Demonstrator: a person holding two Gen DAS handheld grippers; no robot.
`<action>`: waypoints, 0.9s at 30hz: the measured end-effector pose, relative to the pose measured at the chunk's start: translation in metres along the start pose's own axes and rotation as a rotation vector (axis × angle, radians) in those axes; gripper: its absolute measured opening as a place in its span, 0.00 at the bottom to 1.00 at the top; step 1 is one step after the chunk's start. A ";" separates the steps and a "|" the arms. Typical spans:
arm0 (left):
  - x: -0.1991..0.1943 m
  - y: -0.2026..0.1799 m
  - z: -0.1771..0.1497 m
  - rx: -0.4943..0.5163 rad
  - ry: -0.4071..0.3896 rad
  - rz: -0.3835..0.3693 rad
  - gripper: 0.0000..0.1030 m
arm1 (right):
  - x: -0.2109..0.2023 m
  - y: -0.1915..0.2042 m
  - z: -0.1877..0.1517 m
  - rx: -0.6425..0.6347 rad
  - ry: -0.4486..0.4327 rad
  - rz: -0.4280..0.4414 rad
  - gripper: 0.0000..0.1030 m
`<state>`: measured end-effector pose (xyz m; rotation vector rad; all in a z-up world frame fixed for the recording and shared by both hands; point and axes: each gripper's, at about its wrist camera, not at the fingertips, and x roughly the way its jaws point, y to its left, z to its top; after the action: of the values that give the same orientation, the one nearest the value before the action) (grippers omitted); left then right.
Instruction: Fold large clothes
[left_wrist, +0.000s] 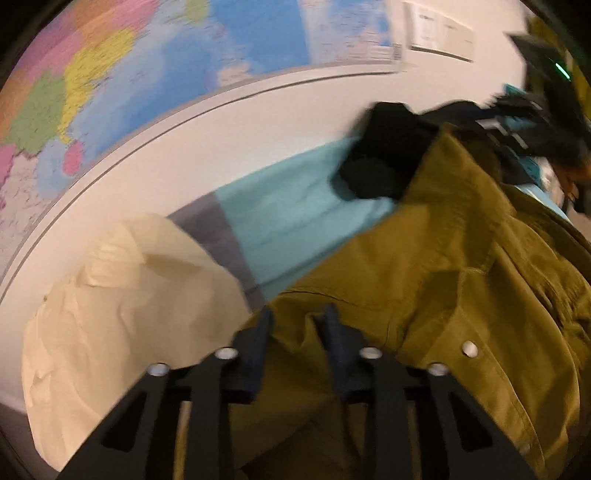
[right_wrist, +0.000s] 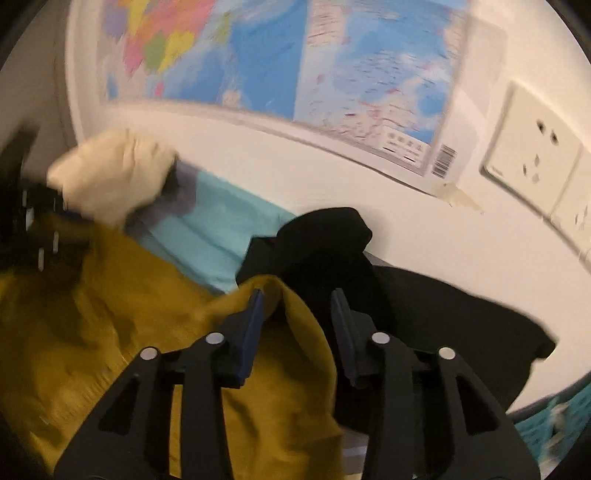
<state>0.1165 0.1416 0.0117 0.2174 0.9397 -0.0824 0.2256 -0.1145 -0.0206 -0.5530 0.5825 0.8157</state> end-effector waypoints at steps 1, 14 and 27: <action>0.003 0.009 0.003 -0.043 0.009 -0.005 0.09 | 0.003 0.006 -0.001 -0.045 0.006 -0.035 0.52; -0.020 0.036 0.010 -0.094 -0.076 -0.114 0.34 | 0.013 -0.029 0.006 0.211 0.008 0.191 0.05; -0.012 -0.069 -0.043 0.171 0.048 -0.253 0.55 | 0.006 -0.050 -0.008 0.388 -0.024 0.247 0.04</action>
<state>0.0637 0.0831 -0.0132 0.2580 1.0057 -0.3934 0.2669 -0.1452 -0.0192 -0.1162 0.7750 0.9117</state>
